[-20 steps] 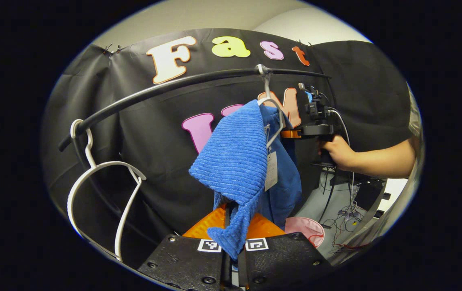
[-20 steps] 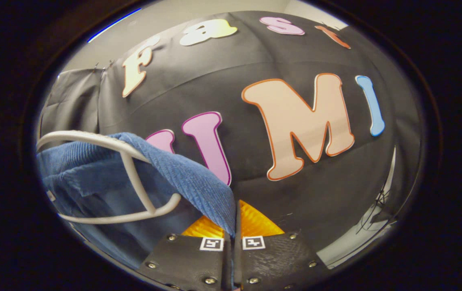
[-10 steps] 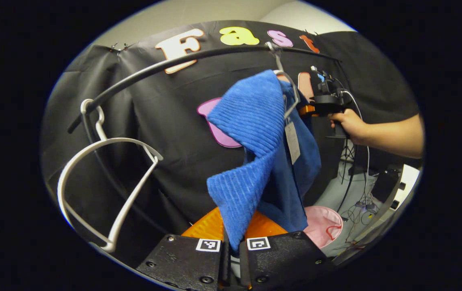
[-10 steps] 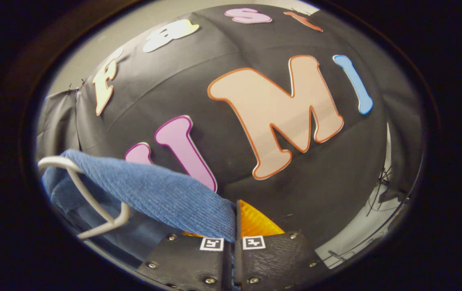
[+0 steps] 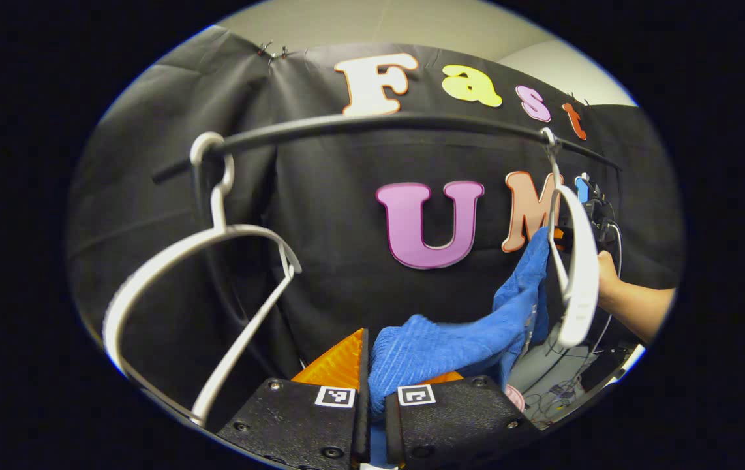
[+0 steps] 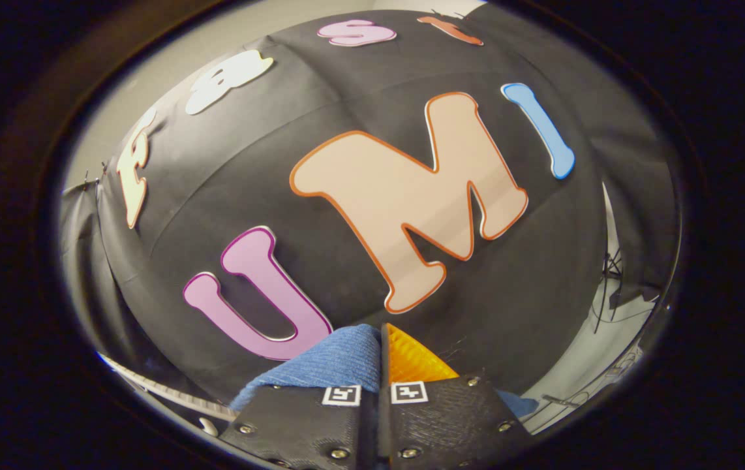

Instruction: Grasp the clothes on the hanger with both hands and then place them into the laundry hamper below.

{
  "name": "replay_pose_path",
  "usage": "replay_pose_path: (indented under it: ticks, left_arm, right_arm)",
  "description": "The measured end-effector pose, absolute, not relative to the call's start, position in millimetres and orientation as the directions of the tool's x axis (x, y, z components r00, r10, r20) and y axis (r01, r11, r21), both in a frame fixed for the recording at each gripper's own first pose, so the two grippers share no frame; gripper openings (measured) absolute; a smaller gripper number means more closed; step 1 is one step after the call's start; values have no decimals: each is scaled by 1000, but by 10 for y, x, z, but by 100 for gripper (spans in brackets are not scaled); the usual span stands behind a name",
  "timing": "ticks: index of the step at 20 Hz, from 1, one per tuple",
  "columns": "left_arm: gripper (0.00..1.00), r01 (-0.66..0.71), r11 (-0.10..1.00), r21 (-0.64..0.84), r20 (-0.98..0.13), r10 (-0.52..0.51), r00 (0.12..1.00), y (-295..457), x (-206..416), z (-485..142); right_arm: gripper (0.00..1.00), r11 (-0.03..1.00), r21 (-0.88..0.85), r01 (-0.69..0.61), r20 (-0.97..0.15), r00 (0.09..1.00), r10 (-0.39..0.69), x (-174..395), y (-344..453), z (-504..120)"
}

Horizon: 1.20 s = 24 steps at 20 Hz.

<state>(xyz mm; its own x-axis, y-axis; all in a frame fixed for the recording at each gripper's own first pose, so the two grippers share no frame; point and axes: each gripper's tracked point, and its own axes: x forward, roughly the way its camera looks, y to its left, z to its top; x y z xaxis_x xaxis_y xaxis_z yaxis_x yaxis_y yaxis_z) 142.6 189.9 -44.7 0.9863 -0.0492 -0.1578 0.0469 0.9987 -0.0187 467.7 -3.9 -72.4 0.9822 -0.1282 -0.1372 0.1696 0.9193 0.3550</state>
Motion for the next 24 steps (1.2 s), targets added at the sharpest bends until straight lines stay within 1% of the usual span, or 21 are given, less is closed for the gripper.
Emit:
replay_pose_path:
  ticks: [2, 3, 4, 8, 9, 10, 11, 12, 13, 14, 15, 17, 18, 19, 20, 21, 24]
  left_arm:
    - [10, 56, 998, -7, -200, -56, 978, 1773, 1500, -681]
    - [7, 64, 998, 3, -210, -62, 976, 1699, 1505, -766]
    - [10, 71, 997, 19, -217, -65, 974, 1658, 1472, -853]
    - [10, 102, 994, 47, -245, -88, 965, 1475, 1426, -1079]
    - [10, 105, 993, 53, -249, -89, 964, 1454, 1407, -1117]
    - [10, 110, 992, 60, -256, -91, 962, 1419, 1368, -1166]
    - [10, 115, 991, 65, -273, -93, 957, 1376, 1339, -1243]
    - [9, 130, 989, 66, -299, -105, 948, 1310, 1310, -1354]
    - [8, 147, 988, 53, -327, -122, 937, 1250, 1282, -1454]
    - [7, 166, 985, 37, -357, -142, 923, 1145, 1232, -1567]
    - [7, 175, 984, 22, -382, -153, 911, 1062, 1171, -1649]
    - [6, 195, 980, 24, -415, -168, 894, 883, 1064, -1765]
    - [6, 211, 977, 34, -430, -176, 885, 781, 1044, -1822]
    - [5, 227, 972, 54, -437, -181, 881, 686, 1010, -1853]
    - [5, 243, 967, 80, -440, -184, 879, 605, 971, -1867]
    - [4, 260, 959, 112, -442, -186, 878, 533, 946, -1870]
    - [5, 312, 937, 153, -410, -227, 883, 267, 878, -1704]
  right_arm:
    - [7, 929, 330, 169, -168, 979, -118, 4611, 33, -911]
    - [6, 933, 318, 169, -185, 976, -114, 4569, 46, -1007]
    - [6, 936, 310, 167, -202, 973, -107, 4496, 52, -1119]
    - [6, 938, 294, 182, -291, 952, -93, 4238, -24, -1526]
    - [4, 943, 281, 180, -312, 946, -88, 4176, -40, -1605]
    - [4, 951, 262, 164, -331, 941, -71, 4080, -43, -1699]
    - [6, 957, 255, 137, -339, 940, -44, 4009, -19, -1747]
    - [3, 962, 253, 101, -347, 938, -8, 3915, 30, -1799]
    - [3, 967, 242, 75, -361, 933, 18, 3818, 60, -1858]
    - [6, 973, 227, 45, -371, 927, 44, 3730, 99, -1905]
    - [3, 977, 211, 14, -379, 923, 68, 3619, 137, -1933]
    - [3, 984, 175, -19, -395, 915, 87, 3387, 144, -1982]
    - [7, 987, 162, -24, -405, 910, 88, 3271, 145, -2011]
    - [3, 988, 152, -30, -416, 905, 92, 3157, 134, -2019]
    - [3, 988, 150, -34, -423, 901, 95, 3056, 138, -2038]
    - [7, 988, 148, -43, -431, 897, 103, 2952, 141, -2045]
    - [7, 990, 136, -48, -441, 892, 104, 2613, 125, -2019]
